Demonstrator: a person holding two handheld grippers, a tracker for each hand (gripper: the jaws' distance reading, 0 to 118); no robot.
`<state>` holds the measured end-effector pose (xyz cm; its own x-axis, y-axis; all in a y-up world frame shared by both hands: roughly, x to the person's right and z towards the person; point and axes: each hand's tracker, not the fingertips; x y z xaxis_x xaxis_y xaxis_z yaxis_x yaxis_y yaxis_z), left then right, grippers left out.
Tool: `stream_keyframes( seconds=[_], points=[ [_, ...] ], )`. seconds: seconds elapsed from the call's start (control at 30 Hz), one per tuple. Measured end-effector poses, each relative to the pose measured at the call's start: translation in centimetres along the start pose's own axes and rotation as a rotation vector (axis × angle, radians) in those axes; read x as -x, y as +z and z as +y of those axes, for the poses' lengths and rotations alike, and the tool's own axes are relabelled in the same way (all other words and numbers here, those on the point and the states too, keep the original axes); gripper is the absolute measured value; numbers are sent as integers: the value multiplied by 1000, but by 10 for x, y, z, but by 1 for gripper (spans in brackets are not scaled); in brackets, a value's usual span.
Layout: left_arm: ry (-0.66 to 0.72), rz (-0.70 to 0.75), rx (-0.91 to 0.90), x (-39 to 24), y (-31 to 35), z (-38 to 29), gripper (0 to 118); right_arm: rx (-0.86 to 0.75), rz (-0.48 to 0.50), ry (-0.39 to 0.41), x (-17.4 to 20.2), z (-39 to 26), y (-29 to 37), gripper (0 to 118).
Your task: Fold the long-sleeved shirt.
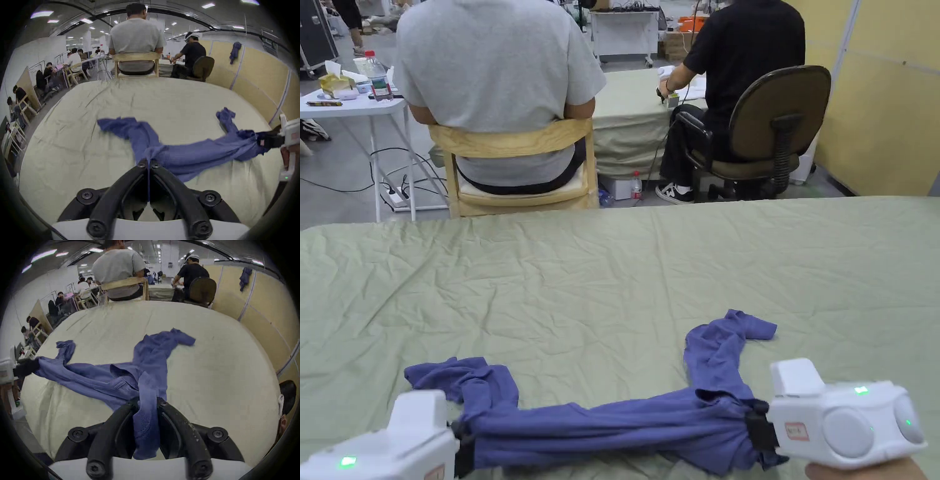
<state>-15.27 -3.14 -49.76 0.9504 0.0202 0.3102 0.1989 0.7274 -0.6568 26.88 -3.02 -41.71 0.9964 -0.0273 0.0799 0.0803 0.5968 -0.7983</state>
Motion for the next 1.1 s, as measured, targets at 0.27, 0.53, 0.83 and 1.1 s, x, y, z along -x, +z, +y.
stream_keyframes(
  seconds=[0.27,0.53,0.83,1.1],
  points=[
    [-34,-15,56,-11,97,-89,0,39,-7,72,27,-108,92,21],
    [-13,-60,199,-8,147,-166,33,101,18,48,49,-193,134,24],
    [190,-86,47,-15,222,-152,112,-88,-2,-159,38,-187,198,115],
    [103,-67,132,-33,242,-170,0,-154,31,-115,58,-199,230,2]
  ],
)
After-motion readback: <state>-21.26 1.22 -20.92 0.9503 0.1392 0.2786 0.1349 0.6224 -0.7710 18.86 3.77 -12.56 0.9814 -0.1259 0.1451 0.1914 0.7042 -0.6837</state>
